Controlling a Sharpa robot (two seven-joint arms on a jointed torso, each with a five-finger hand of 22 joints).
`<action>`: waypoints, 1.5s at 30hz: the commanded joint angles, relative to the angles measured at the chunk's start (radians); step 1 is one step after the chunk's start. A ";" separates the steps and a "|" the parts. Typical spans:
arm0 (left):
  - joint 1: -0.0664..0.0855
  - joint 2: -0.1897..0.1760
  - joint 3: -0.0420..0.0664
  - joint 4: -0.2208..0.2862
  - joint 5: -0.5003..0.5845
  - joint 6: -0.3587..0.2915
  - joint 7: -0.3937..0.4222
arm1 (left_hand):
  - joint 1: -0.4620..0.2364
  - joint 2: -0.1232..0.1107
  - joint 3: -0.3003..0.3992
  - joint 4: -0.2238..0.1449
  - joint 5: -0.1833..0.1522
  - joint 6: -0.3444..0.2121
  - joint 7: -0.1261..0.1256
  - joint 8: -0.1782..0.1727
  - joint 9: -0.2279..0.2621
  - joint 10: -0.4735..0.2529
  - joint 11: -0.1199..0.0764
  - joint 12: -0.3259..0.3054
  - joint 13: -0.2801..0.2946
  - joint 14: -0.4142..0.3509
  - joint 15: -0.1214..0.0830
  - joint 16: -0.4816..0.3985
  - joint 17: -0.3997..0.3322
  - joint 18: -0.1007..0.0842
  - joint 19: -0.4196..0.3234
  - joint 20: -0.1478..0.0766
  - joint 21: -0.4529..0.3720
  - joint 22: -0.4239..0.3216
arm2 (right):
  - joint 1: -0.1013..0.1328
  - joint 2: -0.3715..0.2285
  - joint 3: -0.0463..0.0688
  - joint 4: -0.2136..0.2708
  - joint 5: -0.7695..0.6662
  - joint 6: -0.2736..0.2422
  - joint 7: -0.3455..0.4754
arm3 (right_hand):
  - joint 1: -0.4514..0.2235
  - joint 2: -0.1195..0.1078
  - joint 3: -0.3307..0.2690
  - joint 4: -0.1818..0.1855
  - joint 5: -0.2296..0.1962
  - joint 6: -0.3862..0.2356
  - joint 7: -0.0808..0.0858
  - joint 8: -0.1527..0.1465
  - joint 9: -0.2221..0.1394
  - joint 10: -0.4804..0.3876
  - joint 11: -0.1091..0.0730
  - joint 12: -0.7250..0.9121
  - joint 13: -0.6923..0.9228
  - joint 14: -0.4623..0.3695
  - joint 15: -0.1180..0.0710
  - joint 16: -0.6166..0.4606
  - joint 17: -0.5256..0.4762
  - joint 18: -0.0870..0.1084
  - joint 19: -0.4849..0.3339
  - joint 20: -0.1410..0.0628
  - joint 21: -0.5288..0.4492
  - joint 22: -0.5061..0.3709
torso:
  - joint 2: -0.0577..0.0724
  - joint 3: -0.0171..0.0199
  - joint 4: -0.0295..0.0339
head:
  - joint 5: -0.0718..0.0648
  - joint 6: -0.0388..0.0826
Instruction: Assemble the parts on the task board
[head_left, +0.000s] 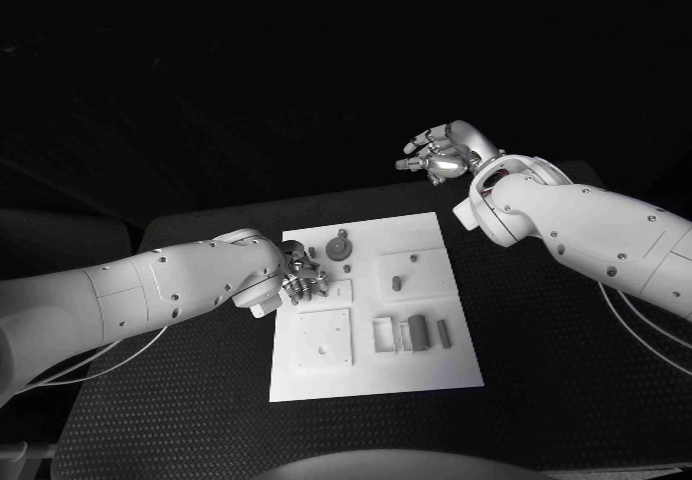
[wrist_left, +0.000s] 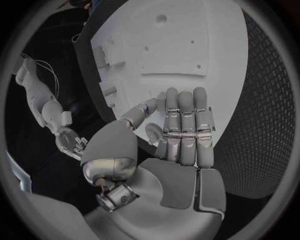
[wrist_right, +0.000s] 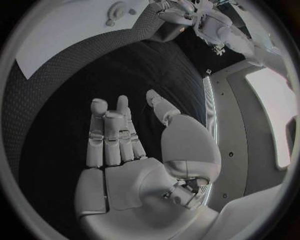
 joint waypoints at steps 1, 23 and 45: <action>0.000 0.006 0.001 0.001 -0.007 -0.004 -0.002 | -0.001 0.009 0.007 0.002 0.000 0.089 -0.088 0.003 0.002 -0.003 -0.003 0.006 0.001 -0.002 -0.005 0.006 -0.002 0.010 0.003 -0.001 0.006 0.002 | 0.000 0.002 0.001 0.001 0.001 0.013 0.004 | -0.003 0.010 -0.005 -0.001 0.002 0.001 0.006 0.002 0.001 0.003 0.002 -0.006 -0.001 -0.005 -0.001 -0.002 0.000 0.023 -0.001 -0.003 -0.003 0.019 | 0.001 -0.0005 0.0001 | -0.003 0.002; -0.003 0.019 0.001 -0.011 -0.019 -0.003 -0.006 | -0.002 0.010 0.007 0.002 -0.003 0.088 -0.088 0.003 0.004 -0.005 -0.003 0.008 0.003 -0.003 -0.005 0.009 -0.006 0.010 0.003 -0.002 0.006 0.003 | 0.000 0.004 0.001 0.000 0.000 0.018 0.004 | -0.005 0.011 -0.005 -0.001 0.002 0.000 0.006 0.002 0.001 0.004 0.002 -0.007 -0.002 -0.005 -0.001 -0.002 0.000 0.023 -0.001 -0.003 -0.003 0.019 | 0.001 -0.0007 0.0008 | -0.004 0.000; -0.008 0.022 0.001 -0.021 -0.057 0.032 -0.010 | -0.003 0.011 0.008 0.002 -0.004 0.086 -0.087 0.004 0.006 -0.007 -0.003 0.010 0.004 -0.004 -0.006 0.011 -0.009 0.009 0.003 -0.002 0.005 0.005 | 0.000 0.003 0.001 0.004 0.000 0.025 0.003 | -0.006 0.013 -0.006 -0.001 0.002 0.000 0.007 0.002 0.002 0.004 0.002 -0.009 -0.003 -0.005 -0.001 -0.002 0.000 0.023 -0.001 -0.003 -0.003 0.019 | 0.000 -0.0005 0.0008 | -0.005 -0.003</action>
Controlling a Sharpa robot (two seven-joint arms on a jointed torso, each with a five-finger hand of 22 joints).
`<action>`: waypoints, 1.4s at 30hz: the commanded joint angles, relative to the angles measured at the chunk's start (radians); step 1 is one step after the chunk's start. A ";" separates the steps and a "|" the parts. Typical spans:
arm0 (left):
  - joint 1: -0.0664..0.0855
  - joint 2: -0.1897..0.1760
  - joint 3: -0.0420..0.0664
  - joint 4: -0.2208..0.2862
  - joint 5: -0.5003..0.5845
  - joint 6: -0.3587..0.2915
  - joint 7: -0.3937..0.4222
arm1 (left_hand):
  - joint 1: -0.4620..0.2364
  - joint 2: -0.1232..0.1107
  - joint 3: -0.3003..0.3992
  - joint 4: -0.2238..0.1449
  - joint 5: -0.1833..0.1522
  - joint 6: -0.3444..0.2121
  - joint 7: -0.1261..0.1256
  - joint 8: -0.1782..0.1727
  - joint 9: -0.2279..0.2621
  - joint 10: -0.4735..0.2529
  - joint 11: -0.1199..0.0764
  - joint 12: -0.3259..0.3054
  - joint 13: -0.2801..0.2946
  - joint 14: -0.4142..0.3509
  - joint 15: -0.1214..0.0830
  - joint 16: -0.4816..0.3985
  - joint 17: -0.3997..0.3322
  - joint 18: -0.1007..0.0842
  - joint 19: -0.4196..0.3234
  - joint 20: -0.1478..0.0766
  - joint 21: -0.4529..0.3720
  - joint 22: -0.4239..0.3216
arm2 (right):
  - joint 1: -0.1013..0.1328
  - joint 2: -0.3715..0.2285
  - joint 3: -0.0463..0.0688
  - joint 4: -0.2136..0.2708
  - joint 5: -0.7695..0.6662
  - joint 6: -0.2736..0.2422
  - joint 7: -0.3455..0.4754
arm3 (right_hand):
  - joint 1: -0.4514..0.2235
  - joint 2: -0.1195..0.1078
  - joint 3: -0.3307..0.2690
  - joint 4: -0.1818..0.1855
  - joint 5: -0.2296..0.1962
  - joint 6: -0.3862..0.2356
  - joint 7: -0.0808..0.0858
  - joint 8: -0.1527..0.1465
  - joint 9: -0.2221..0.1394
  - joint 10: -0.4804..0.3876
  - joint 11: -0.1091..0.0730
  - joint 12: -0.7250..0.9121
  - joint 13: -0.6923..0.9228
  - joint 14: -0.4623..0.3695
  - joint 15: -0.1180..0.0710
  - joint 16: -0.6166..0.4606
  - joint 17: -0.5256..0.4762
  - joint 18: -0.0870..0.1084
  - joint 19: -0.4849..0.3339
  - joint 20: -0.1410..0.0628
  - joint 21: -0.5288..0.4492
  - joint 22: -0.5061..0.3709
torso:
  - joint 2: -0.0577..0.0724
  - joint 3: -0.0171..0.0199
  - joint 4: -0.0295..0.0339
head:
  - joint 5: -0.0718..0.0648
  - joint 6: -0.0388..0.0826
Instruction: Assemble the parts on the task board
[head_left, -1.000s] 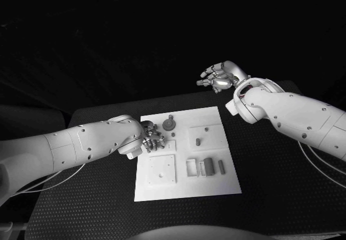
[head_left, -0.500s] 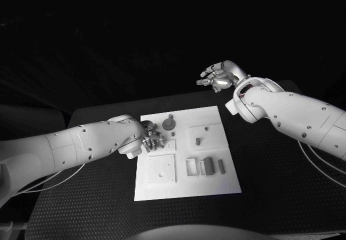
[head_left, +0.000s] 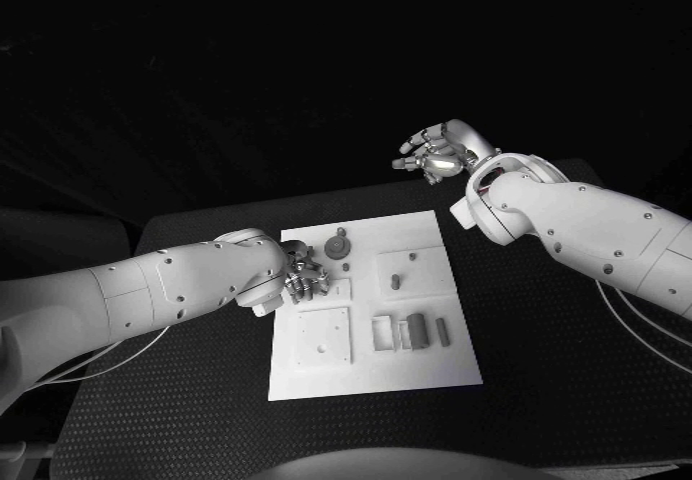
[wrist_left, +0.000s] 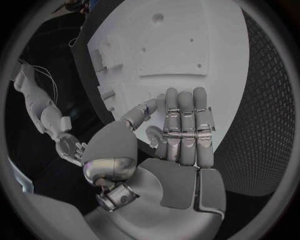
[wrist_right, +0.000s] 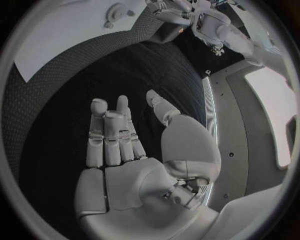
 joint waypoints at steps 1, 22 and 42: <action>-0.002 0.001 -0.001 -0.004 -0.014 0.018 -0.007 | 0.001 0.007 0.005 0.000 0.003 0.089 -0.084 0.004 -0.001 -0.002 -0.004 0.006 0.002 -0.004 -0.006 0.004 -0.002 0.009 0.003 -0.002 0.005 0.001 | 0.000 0.000 0.001 0.003 0.000 0.013 0.004 | -0.002 0.009 -0.006 -0.001 0.002 0.000 0.005 0.002 0.001 0.005 0.002 -0.005 -0.001 -0.006 -0.001 -0.002 0.000 0.023 -0.001 -0.006 -0.003 0.019 | 0.000 0.0004 -0.0002 | 0.000 0.000; -0.005 0.011 -0.001 -0.005 -0.014 0.007 0.003 | -0.013 0.001 -0.005 0.006 -0.015 0.088 -0.084 0.006 0.005 -0.006 -0.004 0.012 0.005 -0.006 -0.005 0.012 -0.013 0.009 0.004 -0.002 0.004 0.005 | 0.000 -0.002 0.001 0.004 0.000 0.019 0.004 | -0.003 0.010 -0.006 -0.002 0.002 0.000 0.005 0.001 0.001 0.005 0.002 -0.006 -0.001 -0.006 -0.001 -0.003 0.000 0.023 -0.001 -0.006 -0.003 0.019 | 0.000 0.0013 -0.0003 | -0.002 -0.003; -0.006 0.015 -0.001 -0.008 -0.014 0.000 0.005 | -0.054 -0.018 -0.063 0.023 -0.135 0.093 -0.090 0.016 0.022 -0.008 -0.010 0.037 0.014 -0.009 -0.010 0.052 -0.043 0.011 0.014 -0.007 0.000 0.019 | 0.000 -0.001 0.001 0.002 0.000 0.015 0.008 | -0.004 0.010 -0.006 -0.002 0.002 0.000 0.005 0.001 0.002 0.005 0.003 -0.007 -0.002 -0.006 -0.001 -0.003 0.000 0.023 -0.001 -0.006 -0.004 0.019 | 0.000 0.0005 -0.0005 | -0.005 -0.003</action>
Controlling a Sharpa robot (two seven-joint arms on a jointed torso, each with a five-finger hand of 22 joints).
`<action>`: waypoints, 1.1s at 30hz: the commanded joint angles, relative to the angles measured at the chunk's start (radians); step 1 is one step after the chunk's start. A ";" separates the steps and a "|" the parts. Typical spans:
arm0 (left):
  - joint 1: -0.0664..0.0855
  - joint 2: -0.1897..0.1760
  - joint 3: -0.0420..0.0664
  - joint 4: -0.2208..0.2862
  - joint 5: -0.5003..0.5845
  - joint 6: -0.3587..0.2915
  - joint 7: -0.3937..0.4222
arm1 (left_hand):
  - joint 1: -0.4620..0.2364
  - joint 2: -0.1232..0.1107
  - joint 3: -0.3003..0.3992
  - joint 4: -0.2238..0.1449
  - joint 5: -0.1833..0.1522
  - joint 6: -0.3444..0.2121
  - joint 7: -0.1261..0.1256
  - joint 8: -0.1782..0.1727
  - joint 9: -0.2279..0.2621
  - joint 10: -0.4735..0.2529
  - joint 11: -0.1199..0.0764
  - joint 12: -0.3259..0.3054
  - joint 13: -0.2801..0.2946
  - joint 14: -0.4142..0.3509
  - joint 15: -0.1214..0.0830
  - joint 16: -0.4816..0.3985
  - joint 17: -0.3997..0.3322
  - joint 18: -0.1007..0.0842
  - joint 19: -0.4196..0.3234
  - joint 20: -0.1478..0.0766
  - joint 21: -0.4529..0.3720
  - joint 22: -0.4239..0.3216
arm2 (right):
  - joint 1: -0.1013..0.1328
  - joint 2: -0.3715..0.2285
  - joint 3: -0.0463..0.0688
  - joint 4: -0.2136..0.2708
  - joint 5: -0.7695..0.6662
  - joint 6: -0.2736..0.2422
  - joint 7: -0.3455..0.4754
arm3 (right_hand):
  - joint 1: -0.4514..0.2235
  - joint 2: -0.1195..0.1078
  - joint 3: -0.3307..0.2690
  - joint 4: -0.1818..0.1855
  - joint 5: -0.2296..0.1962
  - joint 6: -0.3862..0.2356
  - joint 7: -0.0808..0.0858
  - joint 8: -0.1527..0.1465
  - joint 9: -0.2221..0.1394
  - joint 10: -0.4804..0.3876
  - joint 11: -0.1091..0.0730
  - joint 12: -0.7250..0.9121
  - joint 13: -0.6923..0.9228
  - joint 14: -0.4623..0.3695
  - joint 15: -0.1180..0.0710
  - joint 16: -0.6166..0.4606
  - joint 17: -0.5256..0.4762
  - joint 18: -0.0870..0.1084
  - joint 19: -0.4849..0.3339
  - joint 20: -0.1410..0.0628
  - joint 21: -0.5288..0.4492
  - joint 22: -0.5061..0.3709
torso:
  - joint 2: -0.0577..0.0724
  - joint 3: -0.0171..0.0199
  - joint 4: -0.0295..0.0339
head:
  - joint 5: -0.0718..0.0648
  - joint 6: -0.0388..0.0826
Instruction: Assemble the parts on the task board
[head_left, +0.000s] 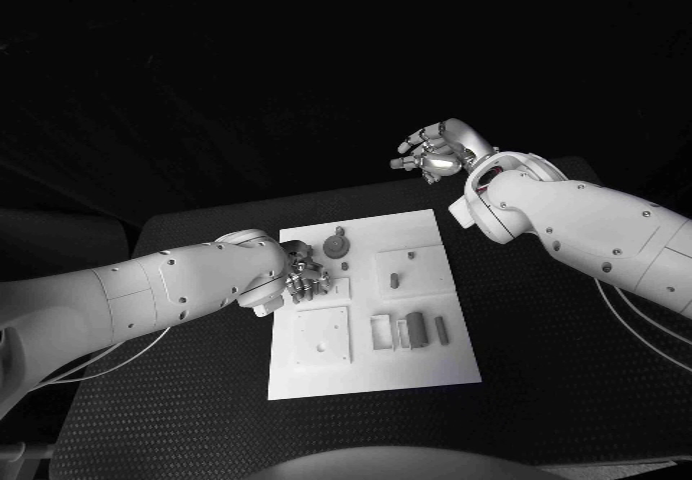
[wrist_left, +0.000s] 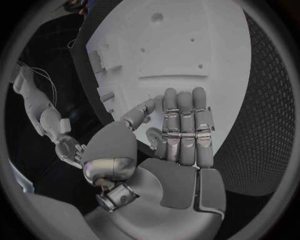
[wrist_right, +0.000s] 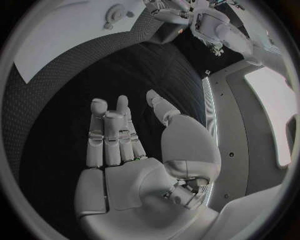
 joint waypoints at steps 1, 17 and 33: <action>-0.001 0.002 0.000 0.001 -0.003 0.001 0.005 | -0.031 0.002 -0.044 -0.004 -0.021 0.070 -0.065 0.003 0.001 -0.003 -0.004 0.007 0.002 -0.006 -0.007 0.011 -0.006 0.011 0.008 -0.001 -0.001 0.004 | 0.000 0.000 0.001 0.000 0.000 0.007 0.008 | -0.004 0.010 -0.007 -0.002 0.002 -0.001 0.007 0.001 0.001 0.003 0.001 -0.003 -0.001 -0.006 -0.001 -0.003 0.000 0.023 -0.002 -0.006 -0.004 0.019 | 0.000 -0.0004 0.0000 | -0.001 0.000; -0.001 -0.011 0.000 0.003 -0.002 -0.015 0.014 | -0.133 -0.019 -0.194 -0.024 -0.094 0.068 -0.068 -0.001 0.007 -0.010 -0.006 0.014 0.001 -0.018 -0.009 0.034 -0.032 0.014 0.008 -0.003 -0.019 0.003 | 0.000 0.000 0.001 -0.003 0.000 0.009 0.009 | -0.005 0.008 -0.007 -0.002 0.002 -0.003 0.008 0.000 0.001 0.002 0.001 -0.005 -0.002 -0.007 0.000 -0.003 0.000 0.023 -0.002 -0.006 -0.004 0.019 | 0.000 -0.0007 -0.0003 | -0.002 0.000; 0.001 -0.081 0.028 0.045 0.129 0.003 0.127 | -0.121 -0.024 -0.219 -0.032 -0.127 0.054 -0.062 -0.010 0.007 -0.023 -0.002 0.009 -0.004 -0.034 -0.008 0.036 -0.048 0.013 0.002 -0.002 -0.035 -0.002 | -0.001 -0.002 0.001 -0.009 0.000 0.010 0.011 | -0.005 0.009 -0.007 -0.002 0.002 -0.004 0.008 0.000 0.001 0.002 0.001 -0.006 -0.002 -0.007 0.000 -0.003 -0.001 0.023 -0.002 -0.006 -0.004 0.019 | -0.001 -0.0014 0.0012 | -0.002 0.004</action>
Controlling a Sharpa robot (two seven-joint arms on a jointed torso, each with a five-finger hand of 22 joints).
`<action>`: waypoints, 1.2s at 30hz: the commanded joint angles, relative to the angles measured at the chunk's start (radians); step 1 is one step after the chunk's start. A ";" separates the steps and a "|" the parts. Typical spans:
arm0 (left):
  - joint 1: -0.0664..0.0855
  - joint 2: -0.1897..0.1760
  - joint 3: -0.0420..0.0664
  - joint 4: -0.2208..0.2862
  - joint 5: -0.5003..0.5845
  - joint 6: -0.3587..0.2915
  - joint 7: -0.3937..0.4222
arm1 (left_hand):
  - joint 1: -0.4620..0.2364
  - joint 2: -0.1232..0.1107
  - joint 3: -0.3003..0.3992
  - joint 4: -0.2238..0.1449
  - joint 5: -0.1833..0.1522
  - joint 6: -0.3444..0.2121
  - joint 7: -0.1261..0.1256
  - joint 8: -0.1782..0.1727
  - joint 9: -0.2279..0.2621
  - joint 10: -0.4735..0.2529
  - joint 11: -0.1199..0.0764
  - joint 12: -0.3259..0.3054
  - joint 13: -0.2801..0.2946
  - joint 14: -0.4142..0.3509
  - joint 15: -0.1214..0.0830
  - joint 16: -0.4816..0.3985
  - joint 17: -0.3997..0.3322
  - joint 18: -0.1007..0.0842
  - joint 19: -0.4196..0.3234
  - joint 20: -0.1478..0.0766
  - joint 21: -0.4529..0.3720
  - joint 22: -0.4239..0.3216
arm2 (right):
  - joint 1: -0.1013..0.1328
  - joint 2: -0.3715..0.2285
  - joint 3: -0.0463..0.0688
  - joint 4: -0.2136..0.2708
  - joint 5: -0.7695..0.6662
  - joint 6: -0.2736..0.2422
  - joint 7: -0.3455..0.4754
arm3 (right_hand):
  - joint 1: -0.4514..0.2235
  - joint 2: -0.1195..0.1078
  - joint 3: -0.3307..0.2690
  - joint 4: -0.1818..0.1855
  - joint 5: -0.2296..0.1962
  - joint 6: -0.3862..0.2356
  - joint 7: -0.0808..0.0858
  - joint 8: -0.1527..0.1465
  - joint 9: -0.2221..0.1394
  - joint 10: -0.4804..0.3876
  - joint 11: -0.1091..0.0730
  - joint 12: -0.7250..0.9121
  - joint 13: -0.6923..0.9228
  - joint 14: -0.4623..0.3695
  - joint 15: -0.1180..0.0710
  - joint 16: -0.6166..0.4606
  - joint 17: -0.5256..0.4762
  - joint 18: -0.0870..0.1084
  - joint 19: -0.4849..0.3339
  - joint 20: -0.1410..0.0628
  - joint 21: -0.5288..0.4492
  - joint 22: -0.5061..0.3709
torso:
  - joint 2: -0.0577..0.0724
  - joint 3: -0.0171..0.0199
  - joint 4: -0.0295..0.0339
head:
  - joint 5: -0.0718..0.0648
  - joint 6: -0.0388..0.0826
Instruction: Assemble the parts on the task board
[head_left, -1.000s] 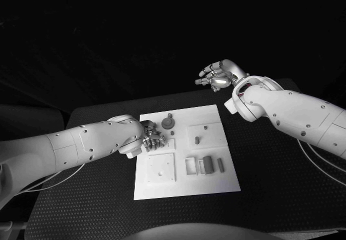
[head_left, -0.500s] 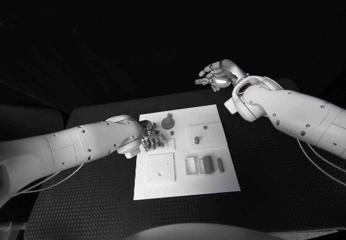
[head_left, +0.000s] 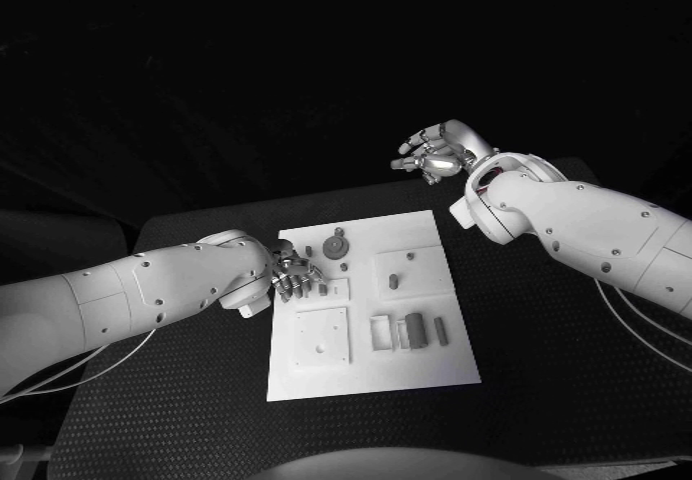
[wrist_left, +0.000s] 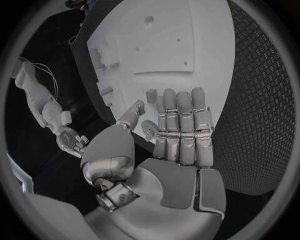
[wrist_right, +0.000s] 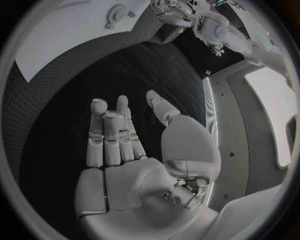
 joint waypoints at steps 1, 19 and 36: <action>0.005 -0.020 0.016 0.009 0.162 0.017 0.113 | 0.023 0.000 -0.008 0.001 -0.005 -0.034 0.014 -0.020 0.001 -0.035 0.012 -0.009 -0.008 -0.035 0.007 -0.011 -0.017 0.009 -0.018 0.007 -0.020 -0.007 | 0.000 0.000 0.001 -0.005 0.000 0.010 0.010 | -0.001 0.005 -0.004 0.001 0.002 0.001 0.008 0.000 0.001 0.002 0.002 -0.006 -0.001 -0.007 0.000 -0.003 -0.001 0.022 0.002 -0.006 -0.004 0.018 | -0.001 -0.0004 0.0005 | 0.003 0.003; 0.044 -0.063 0.065 -0.073 0.125 -0.104 0.353 | 0.344 -0.023 0.112 -0.002 -0.103 -0.222 0.126 -0.162 -0.133 -0.267 0.123 -0.093 -0.105 -0.190 0.078 0.002 -0.123 0.009 -0.130 0.078 -0.099 -0.021 | -0.002 0.002 0.001 -0.019 0.002 0.016 0.011 | 0.000 0.007 -0.003 0.000 0.002 0.001 0.008 0.000 0.001 0.003 0.002 -0.007 -0.001 -0.007 0.000 -0.003 -0.001 0.022 0.002 -0.006 -0.004 0.018 | 0.001 0.0014 -0.0010 | 0.008 0.011; 0.043 0.101 0.064 -0.350 -0.035 0.104 0.108 | -0.082 -0.044 -0.103 0.085 -0.136 -0.112 0.066 -0.104 -0.126 -0.150 0.059 -0.013 -0.118 -0.103 0.010 0.132 -0.161 0.028 -0.014 0.017 -0.061 0.002 | -0.002 0.003 0.001 -0.016 0.002 0.020 0.010 | 0.000 0.008 -0.003 0.000 0.002 0.001 0.008 0.000 0.002 0.004 0.002 -0.008 -0.002 -0.007 0.000 -0.002 0.000 0.022 0.003 -0.006 -0.004 0.018 | 0.003 0.0024 -0.0019 | 0.005 0.014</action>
